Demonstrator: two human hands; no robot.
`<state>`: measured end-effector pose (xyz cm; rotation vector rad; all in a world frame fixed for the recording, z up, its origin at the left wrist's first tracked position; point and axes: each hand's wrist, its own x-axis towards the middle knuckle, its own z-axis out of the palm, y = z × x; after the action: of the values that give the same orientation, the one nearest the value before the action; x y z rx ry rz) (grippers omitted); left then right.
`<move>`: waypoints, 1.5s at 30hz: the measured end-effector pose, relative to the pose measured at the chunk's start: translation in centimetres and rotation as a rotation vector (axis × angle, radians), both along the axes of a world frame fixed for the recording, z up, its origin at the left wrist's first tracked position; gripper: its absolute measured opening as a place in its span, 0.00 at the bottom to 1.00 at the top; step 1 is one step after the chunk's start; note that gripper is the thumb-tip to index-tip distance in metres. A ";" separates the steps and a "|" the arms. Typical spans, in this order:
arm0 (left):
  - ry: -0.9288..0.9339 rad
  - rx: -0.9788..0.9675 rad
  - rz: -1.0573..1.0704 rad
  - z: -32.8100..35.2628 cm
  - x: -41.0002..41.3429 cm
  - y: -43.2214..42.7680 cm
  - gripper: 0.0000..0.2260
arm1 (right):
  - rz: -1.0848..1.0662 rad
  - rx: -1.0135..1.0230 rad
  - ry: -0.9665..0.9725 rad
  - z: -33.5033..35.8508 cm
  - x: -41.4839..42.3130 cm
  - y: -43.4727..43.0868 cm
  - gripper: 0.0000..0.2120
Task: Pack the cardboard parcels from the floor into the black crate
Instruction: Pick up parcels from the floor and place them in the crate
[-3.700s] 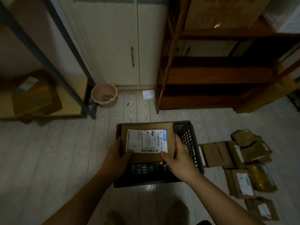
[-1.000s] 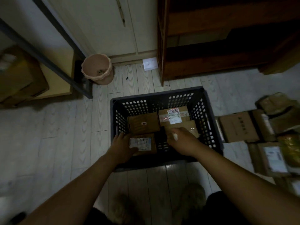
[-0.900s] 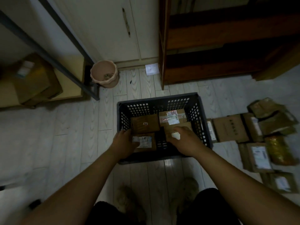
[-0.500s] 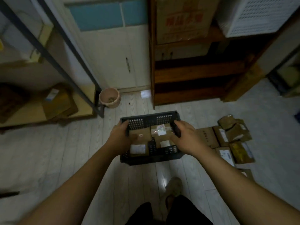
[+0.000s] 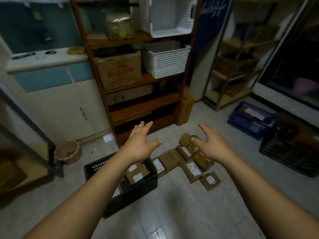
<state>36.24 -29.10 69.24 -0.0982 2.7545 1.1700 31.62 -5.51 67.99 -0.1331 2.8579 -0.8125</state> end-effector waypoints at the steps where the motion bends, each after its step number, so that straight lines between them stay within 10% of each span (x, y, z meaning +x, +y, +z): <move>1: 0.014 -0.002 -0.024 0.8 -0.2 1.8 0.32 | -0.006 -0.002 0.009 0.6 0.3 1.6 0.33; 17: -0.020 0.082 -0.136 1.0 -5.4 30.8 0.32 | -0.048 0.090 0.012 2.9 -0.5 31.1 0.34; 45: -0.241 0.236 0.277 -12.1 -33.6 37.1 0.31 | 0.269 0.056 -0.294 -7.7 -35.2 37.2 0.33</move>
<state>2.63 8.02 57.18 -0.5688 2.4286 1.4346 -3.60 31.66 60.29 -0.3506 2.5134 -0.6380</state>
